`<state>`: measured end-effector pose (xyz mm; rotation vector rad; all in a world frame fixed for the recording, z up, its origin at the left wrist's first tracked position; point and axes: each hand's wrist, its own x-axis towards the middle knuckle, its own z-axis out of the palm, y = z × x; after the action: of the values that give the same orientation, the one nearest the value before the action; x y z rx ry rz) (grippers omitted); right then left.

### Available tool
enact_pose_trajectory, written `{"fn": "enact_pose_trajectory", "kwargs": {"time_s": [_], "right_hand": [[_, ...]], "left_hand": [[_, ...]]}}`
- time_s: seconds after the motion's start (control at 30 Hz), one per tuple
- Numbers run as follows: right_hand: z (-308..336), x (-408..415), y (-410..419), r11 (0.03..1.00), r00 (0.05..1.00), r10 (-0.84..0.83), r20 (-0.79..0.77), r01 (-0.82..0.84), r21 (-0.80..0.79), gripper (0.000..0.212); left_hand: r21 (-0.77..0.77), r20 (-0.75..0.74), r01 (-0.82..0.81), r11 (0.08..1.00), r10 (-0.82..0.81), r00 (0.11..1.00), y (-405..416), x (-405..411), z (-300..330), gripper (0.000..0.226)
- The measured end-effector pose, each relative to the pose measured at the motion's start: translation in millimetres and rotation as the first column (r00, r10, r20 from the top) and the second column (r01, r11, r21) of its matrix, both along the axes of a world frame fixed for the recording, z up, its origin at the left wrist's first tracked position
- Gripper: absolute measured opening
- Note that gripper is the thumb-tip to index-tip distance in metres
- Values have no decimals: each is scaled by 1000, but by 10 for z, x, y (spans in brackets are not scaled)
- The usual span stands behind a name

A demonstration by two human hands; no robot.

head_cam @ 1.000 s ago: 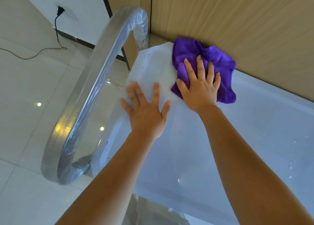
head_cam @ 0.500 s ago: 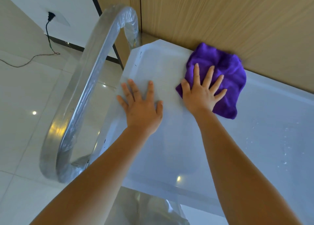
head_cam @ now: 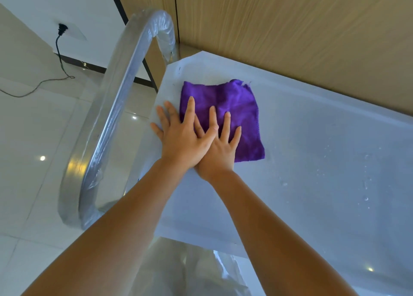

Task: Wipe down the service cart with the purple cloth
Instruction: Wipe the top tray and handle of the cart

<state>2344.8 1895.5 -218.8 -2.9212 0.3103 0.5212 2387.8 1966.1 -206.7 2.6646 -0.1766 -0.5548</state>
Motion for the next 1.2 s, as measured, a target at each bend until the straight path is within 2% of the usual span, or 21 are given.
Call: {"fn": "enact_pose_trajectory", "kwargs": {"time_s": [0.1, 0.2, 0.3, 0.47, 0.57, 0.7, 0.8, 0.93, 1.03, 1.2], "right_hand": [[-23, -248, 99, 999, 999, 19, 49, -22, 45, 64], [-46, -569, 226, 999, 986, -46, 158, 45, 8, 57], [-66, -969, 339, 997, 989, -56, 138, 62, -35, 56], [-19, -1531, 452, 993, 987, -117, 113, 117, 1, 55], [18, -1797, 514, 988, 983, -151, 101, 151, 10, 54], [30, -1942, 545, 986, 979, -166, 114, 162, 49, 58], [36, -1967, 528, 982, 974, -172, 150, 158, 101, 56], [26, -2147, 491, 978, 972, -202, 120, 194, 77, 51], [-38, -2500, 430, 960, 952, -280, 119, 275, 56, 57], [-17, -2782, 288, 912, 901, -410, 143, 404, 66, 55]], "left_hand": [[-40, 3, 40, 998, -40, 999, 82, 10, -7, 80], [-101, 8, 76, 992, -75, 997, 186, -9, -37, 75], [-128, 3, 110, 986, -111, 994, 250, -31, -64, 71], [-120, -22, 184, 976, -188, 982, 372, -11, -33, 72], [-143, 0, 167, 976, -169, 986, 422, -91, 35, 74], [-248, 88, 276, 928, -262, 961, 399, -610, 93, 64], [-330, 30, 268, 905, -274, 961, 422, -1178, 62, 59], [-380, -13, 234, 895, -258, 966, 512, -1503, -34, 74], [-330, -30, 292, 898, -319, 947, 527, -1476, -64, 84], [-81, -12, 375, 923, -377, 926, 388, -1543, -46, 90]]}}
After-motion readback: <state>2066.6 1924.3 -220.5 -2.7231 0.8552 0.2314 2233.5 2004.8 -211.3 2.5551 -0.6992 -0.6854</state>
